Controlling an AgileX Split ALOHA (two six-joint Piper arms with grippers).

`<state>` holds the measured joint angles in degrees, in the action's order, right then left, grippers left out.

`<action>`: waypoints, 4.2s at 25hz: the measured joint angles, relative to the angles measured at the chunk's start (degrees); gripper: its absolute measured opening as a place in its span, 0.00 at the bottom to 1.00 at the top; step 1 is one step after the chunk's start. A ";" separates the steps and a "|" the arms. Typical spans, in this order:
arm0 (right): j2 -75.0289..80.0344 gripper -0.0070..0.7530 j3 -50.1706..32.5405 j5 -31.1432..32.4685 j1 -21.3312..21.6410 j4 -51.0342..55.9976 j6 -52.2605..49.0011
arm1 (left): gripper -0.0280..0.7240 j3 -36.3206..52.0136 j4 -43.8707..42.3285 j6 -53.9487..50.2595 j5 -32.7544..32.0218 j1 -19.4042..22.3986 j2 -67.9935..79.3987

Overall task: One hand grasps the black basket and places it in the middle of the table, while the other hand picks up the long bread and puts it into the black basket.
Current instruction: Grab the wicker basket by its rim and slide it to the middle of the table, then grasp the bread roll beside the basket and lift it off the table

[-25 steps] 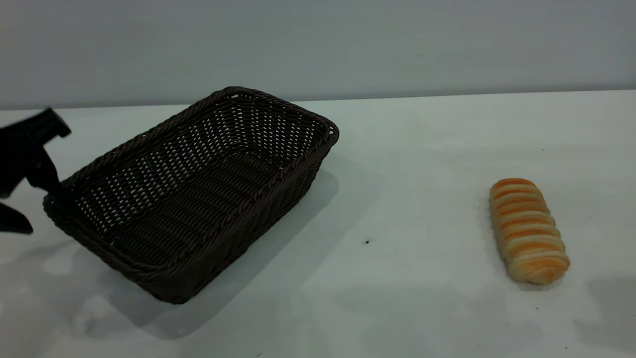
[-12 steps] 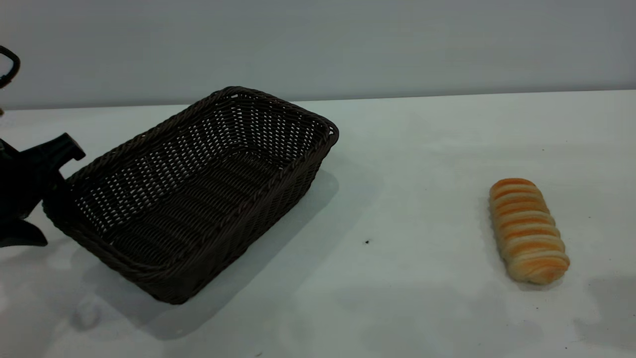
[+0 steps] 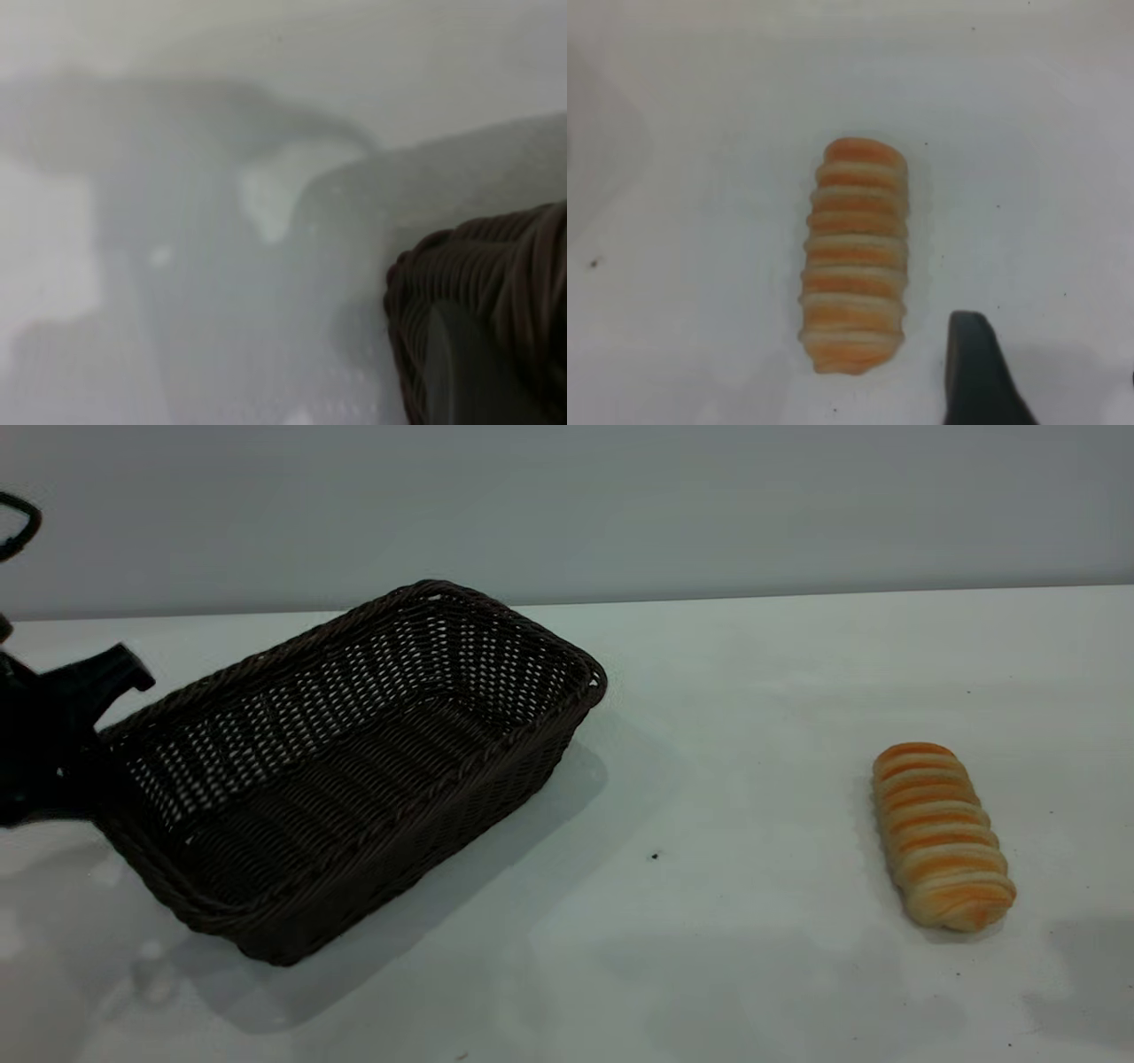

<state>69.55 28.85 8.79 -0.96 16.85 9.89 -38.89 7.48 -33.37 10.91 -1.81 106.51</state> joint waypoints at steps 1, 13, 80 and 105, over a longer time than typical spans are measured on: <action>0.00 0.54 0.00 0.00 0.00 0.00 0.00 | 0.29 -1.05 -3.10 -1.10 -0.86 0.00 0.00; 0.00 0.54 0.00 0.00 0.00 0.05 0.04 | 0.29 -13.10 -34.92 -13.01 -10.91 -6.88 0.49; 18.22 0.54 0.06 1.33 -2.85 11.95 8.31 | 0.83 -20.47 -91.25 -57.91 5.67 -11.52 -27.63; 40.97 0.54 15.18 -5.65 -9.37 15.46 15.04 | 0.83 -20.47 -94.27 -55.98 5.75 -11.52 -38.62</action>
<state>110.52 44.03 3.15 -10.33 32.31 24.92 -59.36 -86.79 -89.35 16.67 -13.34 67.89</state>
